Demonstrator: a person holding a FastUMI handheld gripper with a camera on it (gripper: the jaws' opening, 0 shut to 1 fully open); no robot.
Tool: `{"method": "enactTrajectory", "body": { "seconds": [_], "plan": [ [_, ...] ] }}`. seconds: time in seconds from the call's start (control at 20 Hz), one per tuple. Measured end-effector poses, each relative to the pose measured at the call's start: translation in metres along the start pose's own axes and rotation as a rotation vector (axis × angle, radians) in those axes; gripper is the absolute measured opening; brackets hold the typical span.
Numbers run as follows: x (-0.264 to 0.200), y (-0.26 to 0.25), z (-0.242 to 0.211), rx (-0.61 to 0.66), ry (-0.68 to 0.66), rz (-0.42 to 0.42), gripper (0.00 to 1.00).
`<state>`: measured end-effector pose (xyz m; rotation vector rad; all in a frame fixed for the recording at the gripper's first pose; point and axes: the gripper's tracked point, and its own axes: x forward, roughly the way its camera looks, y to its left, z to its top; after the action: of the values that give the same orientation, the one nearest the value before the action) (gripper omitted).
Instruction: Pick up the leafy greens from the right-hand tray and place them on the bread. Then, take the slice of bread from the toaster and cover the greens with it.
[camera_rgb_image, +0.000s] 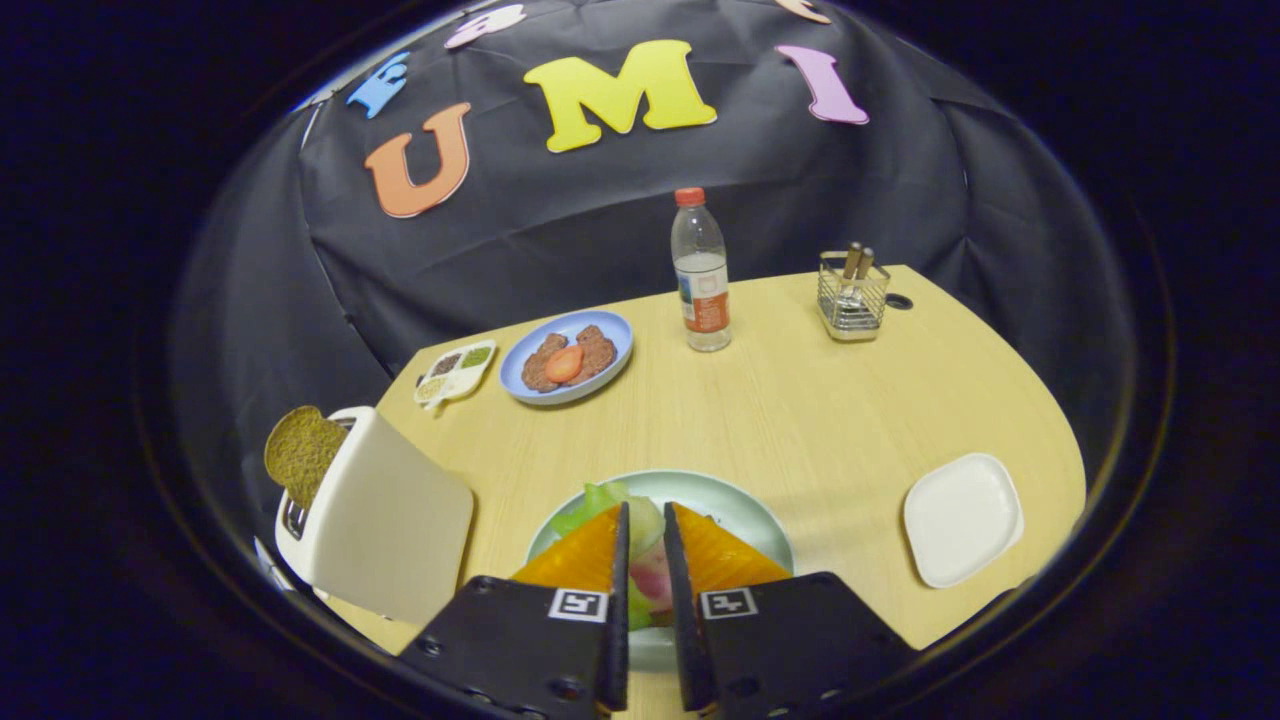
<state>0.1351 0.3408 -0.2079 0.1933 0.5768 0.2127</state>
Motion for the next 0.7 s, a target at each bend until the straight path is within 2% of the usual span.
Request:
{"method": "enactTrajectory", "body": {
  "seconds": [0.15, 0.2, 0.25, 0.4, 0.45, 0.5, 0.7],
  "plan": [
    [0.001, -0.007, -0.002, 0.007, 0.014, -0.019, 0.36],
    [0.001, -0.008, -0.002, 0.004, 0.015, -0.024, 0.46],
    [0.000, -0.010, -0.004, 0.001, 0.018, -0.027, 0.50],
    [-0.005, -0.014, 0.001, -0.014, 0.004, -0.039, 0.75],
    [-0.010, -0.013, 0.005, -0.027, -0.014, -0.039, 0.77],
    [-0.016, -0.012, 0.011, -0.044, -0.037, -0.043, 0.84],
    [-0.051, -0.005, 0.042, -0.100, -0.159, -0.081, 0.97]
  ]
}}
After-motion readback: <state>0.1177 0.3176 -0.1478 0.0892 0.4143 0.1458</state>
